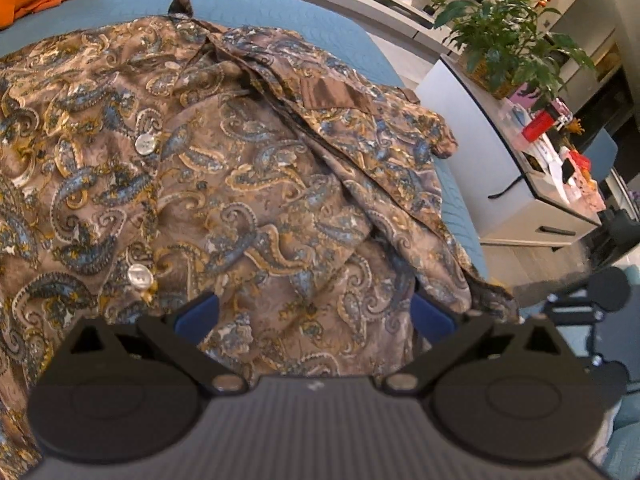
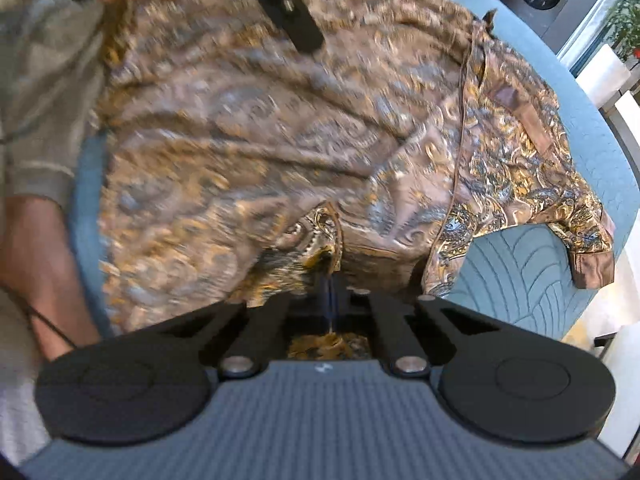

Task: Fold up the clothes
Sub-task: 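Lay the folded side down with the right gripper and release it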

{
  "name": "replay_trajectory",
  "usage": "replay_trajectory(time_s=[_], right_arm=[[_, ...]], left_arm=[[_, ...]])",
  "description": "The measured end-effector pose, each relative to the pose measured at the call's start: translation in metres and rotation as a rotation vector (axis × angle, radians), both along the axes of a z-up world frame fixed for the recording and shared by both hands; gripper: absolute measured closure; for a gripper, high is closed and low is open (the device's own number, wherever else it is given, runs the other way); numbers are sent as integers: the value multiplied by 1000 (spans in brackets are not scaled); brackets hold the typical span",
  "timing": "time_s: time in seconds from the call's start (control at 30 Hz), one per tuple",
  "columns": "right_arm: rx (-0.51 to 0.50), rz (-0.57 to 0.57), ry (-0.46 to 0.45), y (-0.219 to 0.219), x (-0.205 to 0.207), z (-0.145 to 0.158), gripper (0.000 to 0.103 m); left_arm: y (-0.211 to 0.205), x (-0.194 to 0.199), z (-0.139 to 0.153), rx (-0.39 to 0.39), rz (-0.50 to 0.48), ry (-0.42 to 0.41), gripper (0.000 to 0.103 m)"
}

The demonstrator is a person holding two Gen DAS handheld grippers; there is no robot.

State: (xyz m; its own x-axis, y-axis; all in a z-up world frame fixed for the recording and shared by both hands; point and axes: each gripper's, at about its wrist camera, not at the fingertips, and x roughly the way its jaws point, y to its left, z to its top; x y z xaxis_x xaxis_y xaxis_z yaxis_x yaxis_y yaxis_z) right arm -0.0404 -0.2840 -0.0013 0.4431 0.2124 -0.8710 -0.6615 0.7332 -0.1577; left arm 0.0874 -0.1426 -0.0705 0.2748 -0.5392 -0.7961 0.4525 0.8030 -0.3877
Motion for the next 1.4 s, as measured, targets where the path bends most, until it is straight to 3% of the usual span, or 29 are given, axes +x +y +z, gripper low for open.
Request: replay_trajectory(time_s=[0.23,0.37,0.57,0.73,0.93,0.97,1.03,1.1,1.13,1.3,1.33,1.4], right_arm=[[100,89,-240,42,-39,70,99],[138,237,-285,95,-37,86,99],[180,449,-276,174,-22,65,99],[205,519,-275,225,-8,27,99],[98,313,-132,236,16,-27,94],[135,262,-133,225,15,-19,90],[207,160,-136,203,13,-3,58],[248,50,-154,180,12,10,36],[256,-8,-169,167,12,15,31],[191,-267,-304,114,17,32,31],[204,-357,-339,100,19,36,30],[267,-389,-315,88,19,38,30]], left_arm=[[21,-4,11,-52,31,-10,0],[54,-5,22,-76,92,-30,0],[109,0,34,-76,215,-46,0],[126,2,21,-56,256,-17,0],[121,4,9,-51,249,17,0],[120,6,7,-50,244,17,0],[119,10,2,-46,234,20,0],[108,14,2,-35,211,4,0],[102,15,2,-28,199,-7,0],[68,14,5,24,95,-99,0],[64,9,4,39,77,-118,0],[63,6,3,36,68,-106,0]])
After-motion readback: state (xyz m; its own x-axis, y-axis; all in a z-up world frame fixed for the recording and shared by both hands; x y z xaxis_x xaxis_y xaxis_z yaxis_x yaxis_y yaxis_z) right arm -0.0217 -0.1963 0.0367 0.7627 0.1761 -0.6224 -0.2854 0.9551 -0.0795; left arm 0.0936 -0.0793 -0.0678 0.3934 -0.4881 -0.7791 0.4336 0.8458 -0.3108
